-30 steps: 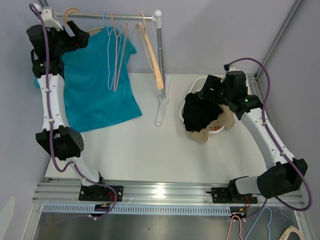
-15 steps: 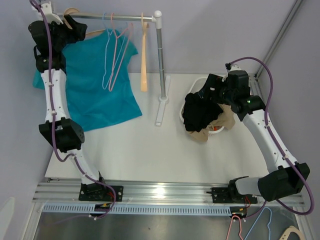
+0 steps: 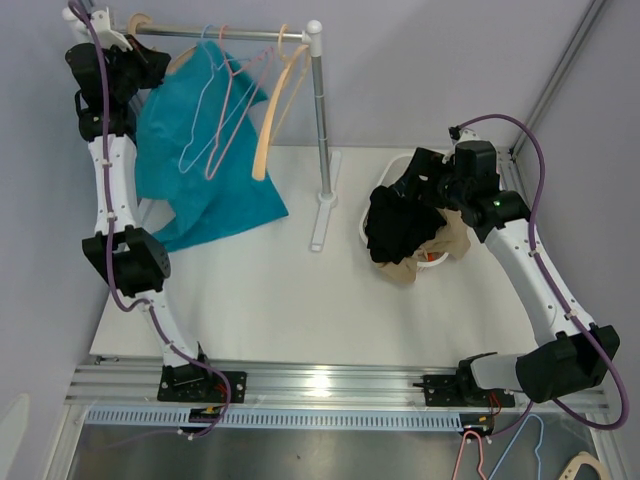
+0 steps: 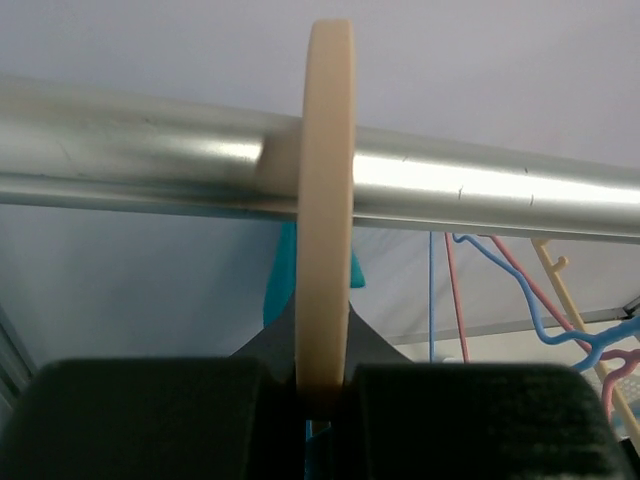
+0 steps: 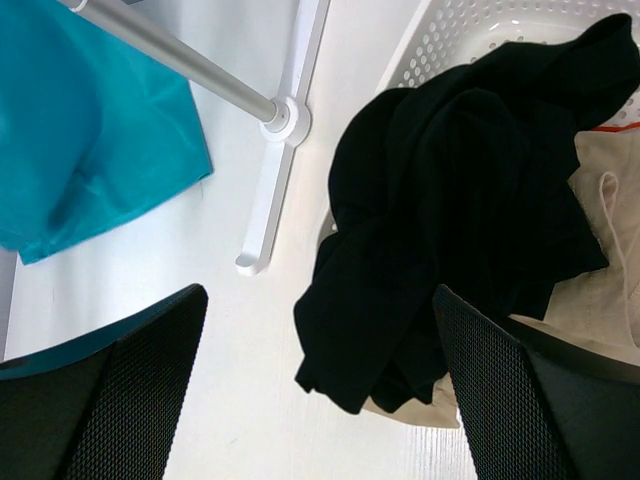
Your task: Remove the t-shirt from the hanger
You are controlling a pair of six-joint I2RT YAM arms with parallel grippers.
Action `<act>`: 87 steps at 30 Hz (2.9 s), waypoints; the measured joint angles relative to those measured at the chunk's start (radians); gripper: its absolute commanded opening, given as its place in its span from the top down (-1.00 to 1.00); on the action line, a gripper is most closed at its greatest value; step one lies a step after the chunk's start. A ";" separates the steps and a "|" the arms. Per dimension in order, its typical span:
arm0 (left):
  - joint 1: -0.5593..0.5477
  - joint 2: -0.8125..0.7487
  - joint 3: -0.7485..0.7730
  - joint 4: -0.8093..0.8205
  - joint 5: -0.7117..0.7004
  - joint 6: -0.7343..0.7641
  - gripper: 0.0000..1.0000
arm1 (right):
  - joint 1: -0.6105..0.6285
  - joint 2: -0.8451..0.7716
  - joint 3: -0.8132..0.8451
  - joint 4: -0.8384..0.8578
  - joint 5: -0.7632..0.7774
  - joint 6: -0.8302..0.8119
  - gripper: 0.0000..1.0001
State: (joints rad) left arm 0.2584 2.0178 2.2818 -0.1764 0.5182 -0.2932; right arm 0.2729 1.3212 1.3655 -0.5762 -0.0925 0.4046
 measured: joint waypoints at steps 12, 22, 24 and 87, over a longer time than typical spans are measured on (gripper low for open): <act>-0.033 -0.162 -0.018 -0.084 -0.166 0.003 0.99 | 0.018 0.000 -0.003 0.005 -0.027 0.003 -0.99; -0.154 -0.399 -0.074 -0.280 -0.586 0.058 0.99 | 0.162 -0.007 -0.003 0.003 -0.039 -0.048 -0.99; -0.166 -0.446 -0.131 -0.305 -0.666 0.047 0.99 | 0.212 -0.007 0.017 0.005 -0.075 -0.068 -0.99; -0.552 -0.694 -0.664 -0.412 -1.184 -0.033 0.99 | 1.005 0.150 -0.365 0.421 -0.158 -0.029 1.00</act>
State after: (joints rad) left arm -0.2939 1.3235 1.6176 -0.5888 -0.6659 -0.3264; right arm 1.2778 1.4715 1.0008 -0.1555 -0.2504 0.3752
